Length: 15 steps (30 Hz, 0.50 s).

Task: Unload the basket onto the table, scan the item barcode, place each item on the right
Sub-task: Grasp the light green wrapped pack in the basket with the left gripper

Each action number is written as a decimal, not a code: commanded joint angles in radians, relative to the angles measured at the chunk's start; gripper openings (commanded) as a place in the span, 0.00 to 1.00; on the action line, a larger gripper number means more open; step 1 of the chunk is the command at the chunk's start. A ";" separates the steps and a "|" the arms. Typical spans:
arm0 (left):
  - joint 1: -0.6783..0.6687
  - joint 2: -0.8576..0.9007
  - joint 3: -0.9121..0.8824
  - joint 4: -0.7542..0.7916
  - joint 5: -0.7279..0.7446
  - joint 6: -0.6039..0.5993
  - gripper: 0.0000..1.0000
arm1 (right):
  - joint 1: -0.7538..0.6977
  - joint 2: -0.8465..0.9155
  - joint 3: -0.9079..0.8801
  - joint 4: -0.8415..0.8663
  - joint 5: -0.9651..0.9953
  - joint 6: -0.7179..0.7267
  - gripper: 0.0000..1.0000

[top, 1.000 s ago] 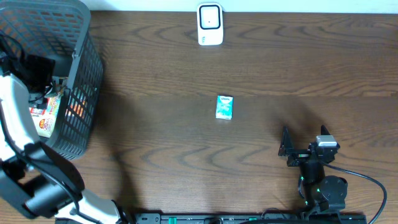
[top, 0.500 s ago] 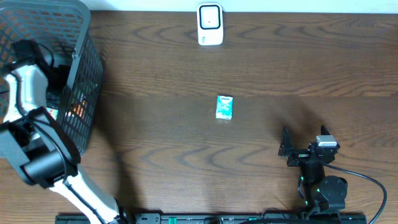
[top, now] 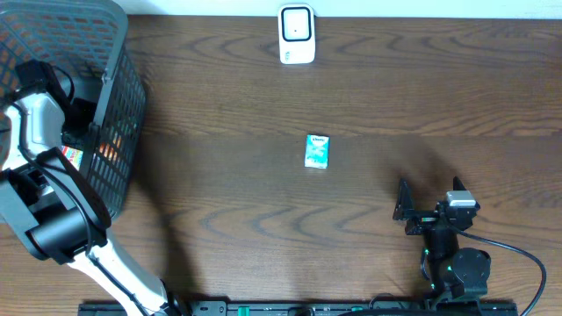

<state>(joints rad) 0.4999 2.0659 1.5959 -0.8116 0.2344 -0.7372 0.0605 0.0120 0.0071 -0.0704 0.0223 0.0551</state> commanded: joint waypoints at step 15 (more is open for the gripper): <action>0.063 -0.410 0.005 -0.028 -0.017 0.003 0.08 | -0.003 -0.005 -0.002 -0.003 0.002 -0.011 0.99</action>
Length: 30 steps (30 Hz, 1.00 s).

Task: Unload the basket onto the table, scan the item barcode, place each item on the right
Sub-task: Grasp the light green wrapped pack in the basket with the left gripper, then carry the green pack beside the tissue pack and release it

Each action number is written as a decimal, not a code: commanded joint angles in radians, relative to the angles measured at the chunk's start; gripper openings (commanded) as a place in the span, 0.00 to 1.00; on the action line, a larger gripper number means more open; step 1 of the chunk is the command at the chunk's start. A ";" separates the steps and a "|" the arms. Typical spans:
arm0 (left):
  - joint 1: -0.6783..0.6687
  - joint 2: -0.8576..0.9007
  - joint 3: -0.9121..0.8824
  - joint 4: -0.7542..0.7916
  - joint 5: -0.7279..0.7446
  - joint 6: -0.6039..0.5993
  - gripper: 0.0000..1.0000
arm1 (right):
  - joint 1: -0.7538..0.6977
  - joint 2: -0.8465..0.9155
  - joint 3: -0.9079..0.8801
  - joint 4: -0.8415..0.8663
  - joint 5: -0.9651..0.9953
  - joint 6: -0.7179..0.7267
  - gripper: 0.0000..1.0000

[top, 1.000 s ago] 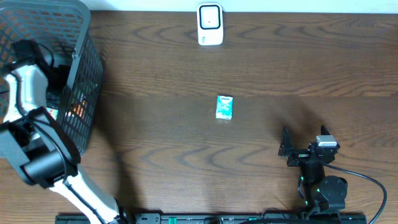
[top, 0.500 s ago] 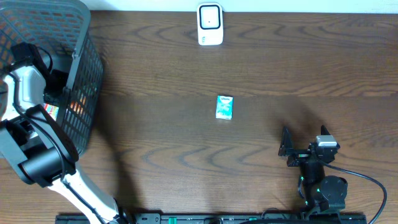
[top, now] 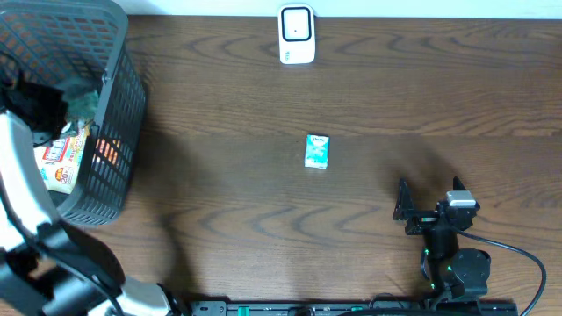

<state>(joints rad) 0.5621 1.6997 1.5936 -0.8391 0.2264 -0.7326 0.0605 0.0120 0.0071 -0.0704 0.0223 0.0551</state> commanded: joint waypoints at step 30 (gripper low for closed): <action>-0.584 -0.411 0.007 0.034 0.147 0.207 0.08 | -0.003 -0.005 -0.002 -0.003 0.002 -0.012 0.99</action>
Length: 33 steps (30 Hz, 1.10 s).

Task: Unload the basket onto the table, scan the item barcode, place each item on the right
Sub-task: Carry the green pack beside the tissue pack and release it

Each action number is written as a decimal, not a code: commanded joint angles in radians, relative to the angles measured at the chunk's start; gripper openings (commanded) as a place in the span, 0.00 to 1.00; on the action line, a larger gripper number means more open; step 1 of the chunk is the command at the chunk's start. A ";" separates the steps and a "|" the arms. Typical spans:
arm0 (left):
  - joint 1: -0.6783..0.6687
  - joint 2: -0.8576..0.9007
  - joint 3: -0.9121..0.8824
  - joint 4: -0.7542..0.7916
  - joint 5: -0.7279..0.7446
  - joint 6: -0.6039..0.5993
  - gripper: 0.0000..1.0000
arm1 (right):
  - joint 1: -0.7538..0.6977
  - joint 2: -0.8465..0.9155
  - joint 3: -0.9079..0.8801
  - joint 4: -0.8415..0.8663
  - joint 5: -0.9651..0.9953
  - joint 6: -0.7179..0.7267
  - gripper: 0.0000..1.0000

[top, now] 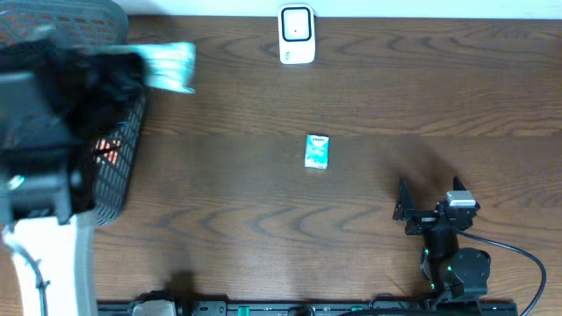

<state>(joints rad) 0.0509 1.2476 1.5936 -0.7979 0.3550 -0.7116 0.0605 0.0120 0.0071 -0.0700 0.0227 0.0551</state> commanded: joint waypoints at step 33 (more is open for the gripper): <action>-0.528 0.761 0.001 -0.075 0.019 0.592 0.43 | -0.003 -0.005 -0.002 -0.004 0.001 -0.011 0.99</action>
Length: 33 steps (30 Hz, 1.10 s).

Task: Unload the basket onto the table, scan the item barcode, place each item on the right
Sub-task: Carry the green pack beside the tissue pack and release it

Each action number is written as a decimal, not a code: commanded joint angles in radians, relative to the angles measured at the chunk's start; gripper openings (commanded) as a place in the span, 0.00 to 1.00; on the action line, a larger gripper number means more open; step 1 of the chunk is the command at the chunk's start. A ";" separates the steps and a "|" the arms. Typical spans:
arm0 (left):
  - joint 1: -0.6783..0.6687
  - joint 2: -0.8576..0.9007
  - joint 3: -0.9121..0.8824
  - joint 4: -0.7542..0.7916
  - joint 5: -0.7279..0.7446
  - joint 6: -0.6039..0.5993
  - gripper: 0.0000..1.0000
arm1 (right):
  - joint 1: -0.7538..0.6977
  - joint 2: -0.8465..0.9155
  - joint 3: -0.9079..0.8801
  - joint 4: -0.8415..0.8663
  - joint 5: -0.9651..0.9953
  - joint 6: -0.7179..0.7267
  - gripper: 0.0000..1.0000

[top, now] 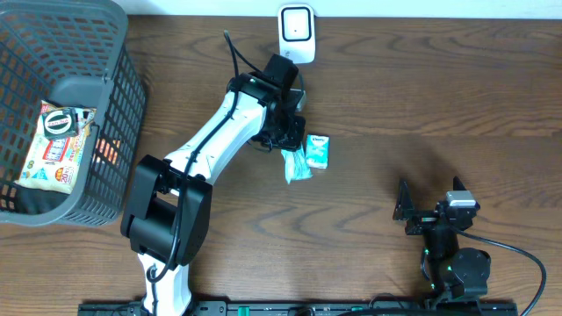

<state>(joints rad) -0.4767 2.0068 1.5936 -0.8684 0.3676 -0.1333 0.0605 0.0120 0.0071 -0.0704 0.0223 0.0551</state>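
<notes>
My left gripper (288, 145) reaches over the middle of the table and is shut on a pale teal packet (296, 165) that hangs from its fingers. The packet sits just left of a small teal box (318, 151) lying flat on the table. A white barcode scanner (297, 33) stands at the far edge, a short way beyond the gripper. My right gripper (400, 204) rests near the front right, open and with nothing in it.
A dark mesh basket (123, 105) fills the far left corner, and a snack packet (54, 149) lies inside it. The brown wooden table (439, 96) carries nothing else. The left arm's base (167, 246) stands at the front left.
The left arm was up near the camera over the basket's right rim with the teal packet. Now it holds the packet low over the table's middle, beside the teal box. The right arm is unchanged.
My left gripper was down inside the basket. Then it was raised within the basket with something teal in it. Then it held the packet high over the basket's rim, and now over the table below the scanner. The teal box and right arm never moved.
</notes>
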 commanded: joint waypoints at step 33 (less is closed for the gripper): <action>-0.027 -0.066 -0.232 -0.039 0.005 -0.378 0.47 | -0.003 -0.005 -0.002 -0.003 0.002 -0.012 0.99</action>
<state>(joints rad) -0.5045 1.9446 1.3888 -0.9394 0.3687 -0.4290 0.0605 0.0120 0.0071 -0.0700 0.0223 0.0551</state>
